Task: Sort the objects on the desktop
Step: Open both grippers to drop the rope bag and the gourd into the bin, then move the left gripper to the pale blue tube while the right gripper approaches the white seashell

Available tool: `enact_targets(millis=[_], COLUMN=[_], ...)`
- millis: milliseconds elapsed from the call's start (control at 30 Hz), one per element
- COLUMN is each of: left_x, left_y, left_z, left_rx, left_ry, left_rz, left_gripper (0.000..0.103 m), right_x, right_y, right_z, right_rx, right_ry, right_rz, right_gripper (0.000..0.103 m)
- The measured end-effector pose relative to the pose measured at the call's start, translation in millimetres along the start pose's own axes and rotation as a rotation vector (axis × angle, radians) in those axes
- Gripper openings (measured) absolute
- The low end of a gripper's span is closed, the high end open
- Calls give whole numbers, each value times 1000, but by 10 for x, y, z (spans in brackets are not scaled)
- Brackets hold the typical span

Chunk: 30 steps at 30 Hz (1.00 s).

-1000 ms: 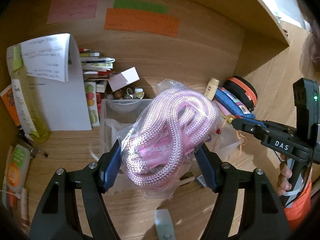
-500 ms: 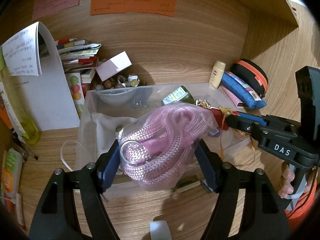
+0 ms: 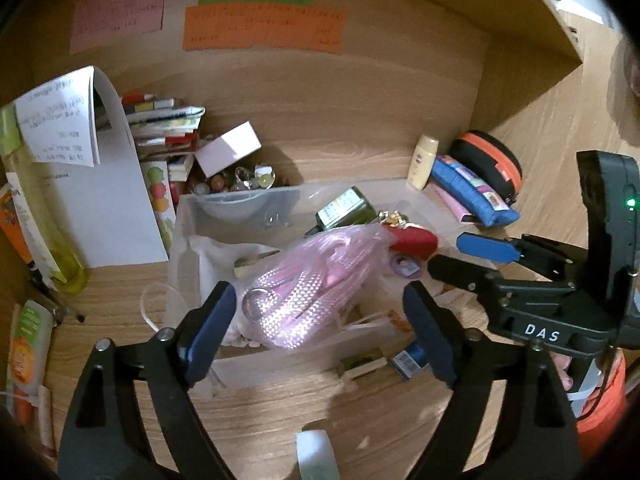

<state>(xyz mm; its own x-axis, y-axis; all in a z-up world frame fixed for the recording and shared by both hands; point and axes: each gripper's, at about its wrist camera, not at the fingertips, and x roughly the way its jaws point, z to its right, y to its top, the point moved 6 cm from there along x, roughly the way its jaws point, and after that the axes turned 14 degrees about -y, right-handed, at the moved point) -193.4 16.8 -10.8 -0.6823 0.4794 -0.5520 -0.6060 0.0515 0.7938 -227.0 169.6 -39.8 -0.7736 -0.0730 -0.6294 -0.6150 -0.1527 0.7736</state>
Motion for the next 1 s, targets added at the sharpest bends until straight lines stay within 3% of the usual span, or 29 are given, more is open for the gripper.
enact_targets(millis=[167,333,600,867,1000], left_x=[-137,-266,-488,-777,-824], left_y=[1,-33,-210,-669,-909], left_z=[92,154,131,-141,-195], left_rx=[18,25,14,-51,-71], left_ry=[-9,-5,53,160,179], left_rz=[20,25,14,-44,-85], left_gripper=[92,96,98,98,98], right_x=[-146,-333,-520,-619,-723], right_y=[-19,-75,-384,-901,-1081], right_z=[19,27,-107,-423,-597], right_rx=[5,3,-48,-158,-193], right_ry=[-32,-38,12,73,115], right_rz=[24,33,-28,-85,-80], right_gripper=[71,81,84,84,84])
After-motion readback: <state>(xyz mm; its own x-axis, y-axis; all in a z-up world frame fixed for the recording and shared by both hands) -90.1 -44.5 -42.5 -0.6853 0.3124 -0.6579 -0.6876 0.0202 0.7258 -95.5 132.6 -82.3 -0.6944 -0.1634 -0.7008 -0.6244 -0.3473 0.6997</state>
